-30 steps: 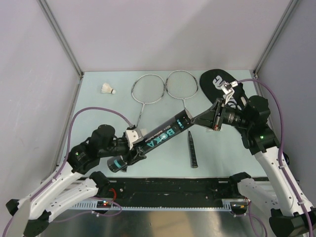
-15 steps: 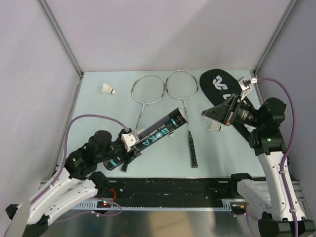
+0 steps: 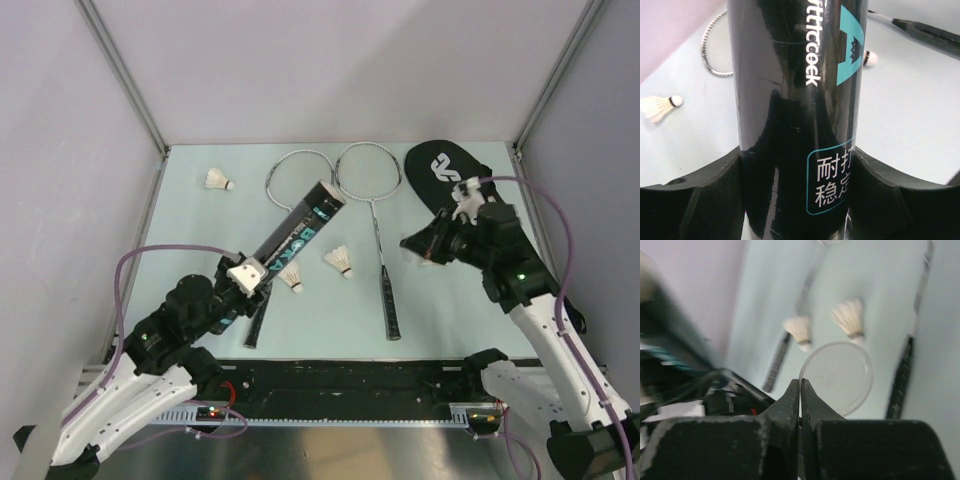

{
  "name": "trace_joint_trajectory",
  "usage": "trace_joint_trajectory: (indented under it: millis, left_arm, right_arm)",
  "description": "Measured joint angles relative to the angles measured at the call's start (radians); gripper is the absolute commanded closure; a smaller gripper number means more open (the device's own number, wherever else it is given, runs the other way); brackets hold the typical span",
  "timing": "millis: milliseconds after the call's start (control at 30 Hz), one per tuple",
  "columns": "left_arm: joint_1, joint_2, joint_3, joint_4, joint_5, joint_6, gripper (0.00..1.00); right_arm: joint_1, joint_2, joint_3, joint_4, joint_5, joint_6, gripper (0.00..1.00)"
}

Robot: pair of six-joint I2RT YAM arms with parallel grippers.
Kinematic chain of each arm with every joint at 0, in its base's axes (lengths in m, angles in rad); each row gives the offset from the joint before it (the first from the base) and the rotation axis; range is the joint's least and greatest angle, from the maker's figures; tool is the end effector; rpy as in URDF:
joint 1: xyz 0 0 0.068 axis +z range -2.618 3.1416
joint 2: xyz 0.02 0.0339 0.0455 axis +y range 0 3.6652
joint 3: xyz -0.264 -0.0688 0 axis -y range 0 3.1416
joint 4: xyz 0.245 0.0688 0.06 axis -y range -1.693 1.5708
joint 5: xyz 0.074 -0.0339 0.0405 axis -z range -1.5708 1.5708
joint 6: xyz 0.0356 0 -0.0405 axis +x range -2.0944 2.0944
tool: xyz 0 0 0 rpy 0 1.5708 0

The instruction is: Pack up the badminton gear

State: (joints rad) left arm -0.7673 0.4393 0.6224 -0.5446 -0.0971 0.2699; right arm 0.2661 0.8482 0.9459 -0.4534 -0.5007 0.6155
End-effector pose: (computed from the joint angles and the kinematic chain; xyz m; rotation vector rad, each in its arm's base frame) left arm 0.0840 -0.0762 0.2907 0.9035 1.7143 -0.2382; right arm 0.1711 0.0644 0.3585 -0.0025 2.0312 1.0558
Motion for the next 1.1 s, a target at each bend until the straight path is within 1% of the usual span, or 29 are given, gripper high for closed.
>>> trace_joint_trajectory:
  millis: [133, 267, 367, 400, 567, 633, 733, 933, 1100]
  left_arm:
    - [0.0, -0.075, -0.059, 0.066, -0.066, -0.011, 0.75]
    - [0.0, -0.102, -0.077, 0.09, -0.083, -0.036, 0.74]
    - [0.0, -0.111, -0.078, 0.105, -0.077, -0.048, 0.74]
    - [0.0, -0.114, -0.078, 0.109, -0.074, -0.052, 0.74]
    - [0.0, -0.132, -0.078, 0.116, -0.039, -0.064, 0.73]
    - [0.0, -0.142, -0.078, 0.116, -0.02, -0.076, 0.72]
    - [0.0, -0.159, -0.079, 0.117, 0.03, -0.095, 0.71]
    - [0.0, -0.142, -0.079, 0.117, 0.129, -0.137, 0.71]
    - [0.0, -0.092, -0.079, 0.117, 0.193, -0.184, 0.7]
  right_arm:
    - [0.116, 0.042, -0.114, -0.08, 0.226, 0.01, 1.0]
    - [0.167, 0.134, -0.221, -0.127, 0.409, 0.046, 1.0]
    - [0.192, 0.218, -0.256, -0.145, 0.513, 0.073, 0.99]
    - [0.2, 0.238, -0.26, -0.148, 0.544, 0.082, 0.97]
    - [0.248, 0.277, -0.261, -0.152, 0.667, 0.126, 0.71]
    - [0.254, 0.277, -0.261, -0.152, 0.704, 0.135, 0.64]
    - [0.249, 0.276, -0.261, -0.158, 0.757, 0.141, 0.59]
    - [0.213, 0.288, -0.209, -0.177, 0.876, 0.136, 0.57]
    - [0.203, 0.36, -0.117, -0.164, 1.009, 0.132, 0.48]
